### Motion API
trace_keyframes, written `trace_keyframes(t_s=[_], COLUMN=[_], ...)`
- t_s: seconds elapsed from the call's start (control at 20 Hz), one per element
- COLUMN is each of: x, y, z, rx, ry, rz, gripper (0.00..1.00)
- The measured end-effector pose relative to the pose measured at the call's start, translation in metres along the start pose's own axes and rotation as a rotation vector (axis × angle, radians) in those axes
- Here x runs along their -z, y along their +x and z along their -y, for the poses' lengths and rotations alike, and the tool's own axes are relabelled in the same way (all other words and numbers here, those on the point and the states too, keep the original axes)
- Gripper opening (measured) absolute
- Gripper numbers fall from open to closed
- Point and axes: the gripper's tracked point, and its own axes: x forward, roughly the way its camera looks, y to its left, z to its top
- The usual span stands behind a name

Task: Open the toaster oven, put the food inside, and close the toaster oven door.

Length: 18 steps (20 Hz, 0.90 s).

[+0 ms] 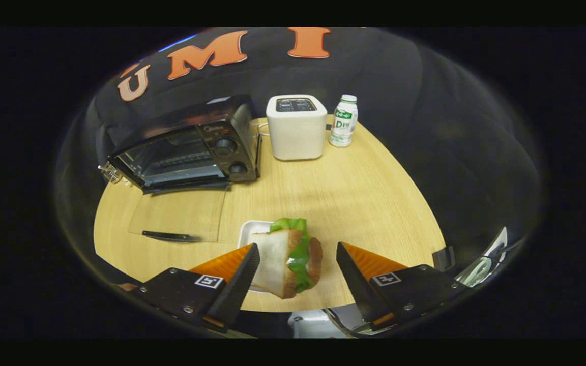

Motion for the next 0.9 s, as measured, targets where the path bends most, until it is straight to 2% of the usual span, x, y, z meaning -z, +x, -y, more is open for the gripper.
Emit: trace_keyframes(t_s=[0.2, 0.25, 0.35, 0.45, 0.6, 0.7, 0.75, 0.9], x=[0.019, 0.021, 0.023, 0.023, 0.024, 0.022, 0.020, 0.019], y=[0.016, 0.018, 0.020, 0.021, 0.019, 0.016, 0.016, 0.014], z=[-0.002, -0.005, -0.009, -0.014, -0.016, -0.023, -0.026, -0.025], rx=[-0.010, -0.023, -0.042, -0.054, -0.084, -0.142, -0.168, -0.181], ry=[0.007, 0.022, 0.043, 0.056, 0.116, 0.211, 0.256, 0.276], rz=[-0.045, -0.051, -0.069, -0.080, -0.111, -0.149, -0.156, -0.162], gripper=[0.91, 0.86, 0.86, 0.72, 0.63, 0.53, 0.43, 0.31])
